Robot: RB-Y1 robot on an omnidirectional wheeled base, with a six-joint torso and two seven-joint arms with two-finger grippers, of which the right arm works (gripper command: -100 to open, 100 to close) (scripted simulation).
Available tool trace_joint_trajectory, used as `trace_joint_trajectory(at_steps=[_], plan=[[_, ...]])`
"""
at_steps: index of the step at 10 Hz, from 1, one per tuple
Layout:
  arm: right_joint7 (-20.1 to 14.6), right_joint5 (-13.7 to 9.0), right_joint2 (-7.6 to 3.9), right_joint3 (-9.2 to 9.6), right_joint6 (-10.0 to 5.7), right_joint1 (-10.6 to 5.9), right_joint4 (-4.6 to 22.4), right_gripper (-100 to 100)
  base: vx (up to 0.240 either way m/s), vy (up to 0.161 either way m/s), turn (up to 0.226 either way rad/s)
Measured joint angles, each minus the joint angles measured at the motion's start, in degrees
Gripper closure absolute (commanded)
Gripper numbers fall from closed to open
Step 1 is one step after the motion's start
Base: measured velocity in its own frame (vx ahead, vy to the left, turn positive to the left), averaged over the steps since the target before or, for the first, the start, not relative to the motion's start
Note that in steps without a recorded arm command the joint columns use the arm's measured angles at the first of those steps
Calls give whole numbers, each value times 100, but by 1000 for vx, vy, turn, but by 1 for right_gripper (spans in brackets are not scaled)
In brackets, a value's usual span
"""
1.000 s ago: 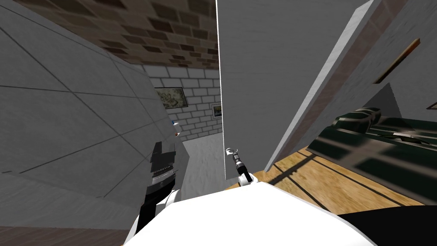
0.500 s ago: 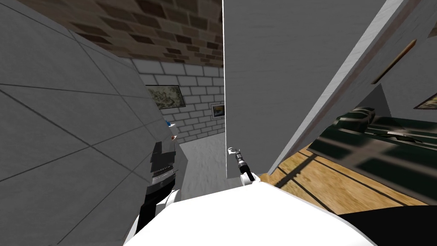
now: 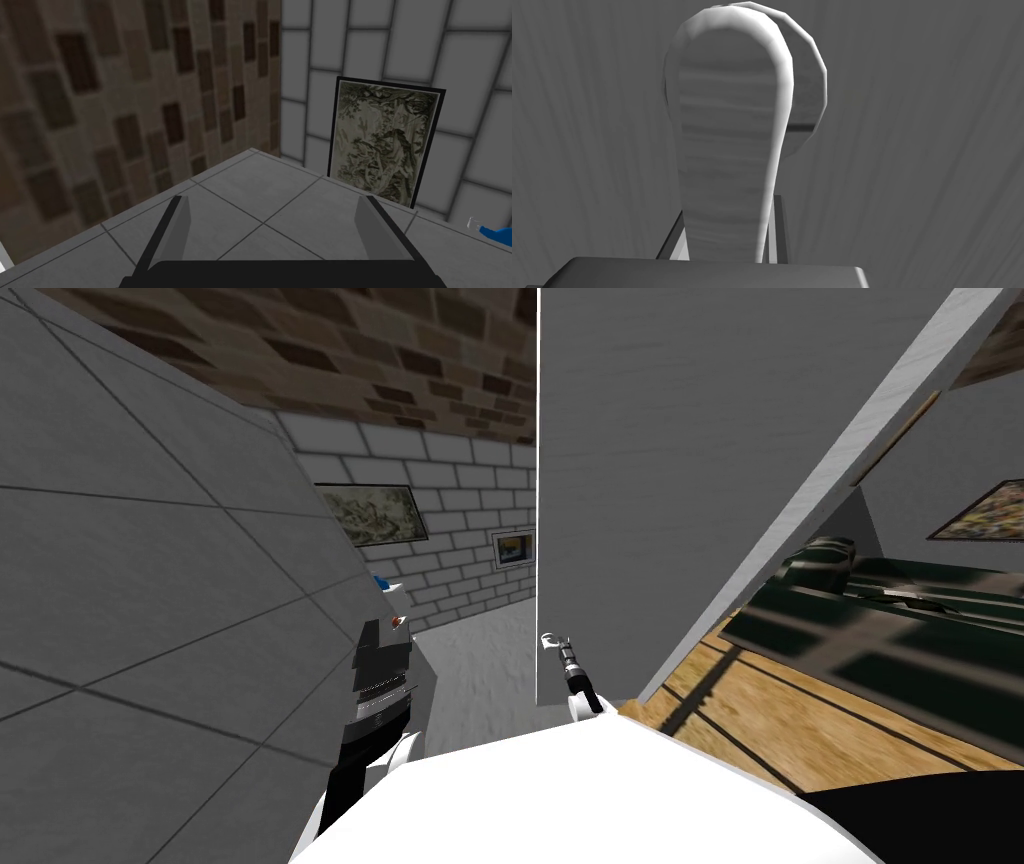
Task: Push the door open
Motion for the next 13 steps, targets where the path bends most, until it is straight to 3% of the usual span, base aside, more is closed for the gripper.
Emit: trace_joint_trajectory(at_steps=[1, 3, 7, 11, 13], plan=[[-2, -29, -22, -50, -13, -73, 83, 100, 57, 7, 4], [33, -83, 4, -158, -189, -229, 369, 100, 153, 89, -77], [103, -208, -3, -405, -178, -165, 341, 100, 169, 95, -68], [140, -290, -16, -567, -178, -163, 318, 100, 141, 32, -40], [157, -344, -46, -641, -236, -205, 472, 100, 151, 26, -31]])
